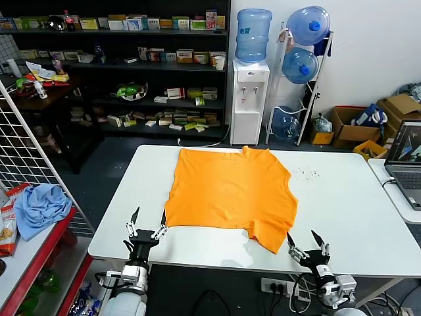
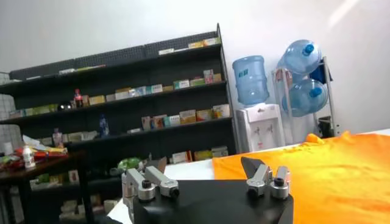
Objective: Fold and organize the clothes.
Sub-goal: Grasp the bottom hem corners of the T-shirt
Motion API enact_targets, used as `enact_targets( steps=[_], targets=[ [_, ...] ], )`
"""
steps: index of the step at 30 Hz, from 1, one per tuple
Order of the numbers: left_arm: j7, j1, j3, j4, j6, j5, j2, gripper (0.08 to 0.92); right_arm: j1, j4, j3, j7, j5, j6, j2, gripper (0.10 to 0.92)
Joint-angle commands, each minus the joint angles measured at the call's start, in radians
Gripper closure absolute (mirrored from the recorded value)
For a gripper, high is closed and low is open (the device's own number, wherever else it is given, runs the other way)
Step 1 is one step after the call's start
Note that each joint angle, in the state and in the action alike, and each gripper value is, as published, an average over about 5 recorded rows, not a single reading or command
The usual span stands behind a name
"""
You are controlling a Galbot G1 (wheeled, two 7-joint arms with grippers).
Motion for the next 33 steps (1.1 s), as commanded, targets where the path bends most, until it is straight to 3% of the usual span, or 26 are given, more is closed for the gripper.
enact_targets(
  steps=[1, 12, 33],
  targets=[
    [0.003, -0.004, 0.022, -0.008, 0.093, -0.038, 0.018, 0.177, 0.013, 0.003, -0.016, 0.028, 0.016, -0.071, -0.001, 0.203],
    [-0.042, -0.083, 0.106, 0.032, 0.346, -0.189, 0.08, 0.177, 0.102, -0.031, -0.073, 0.085, 0.047, -0.165, -0.002, 0.203],
    [-0.075, -0.121, 0.173, 0.074, 0.47, -0.231, 0.096, 0.191, 0.186, -0.039, -0.145, 0.154, 0.071, -0.273, 0.015, 0.216]
  ],
)
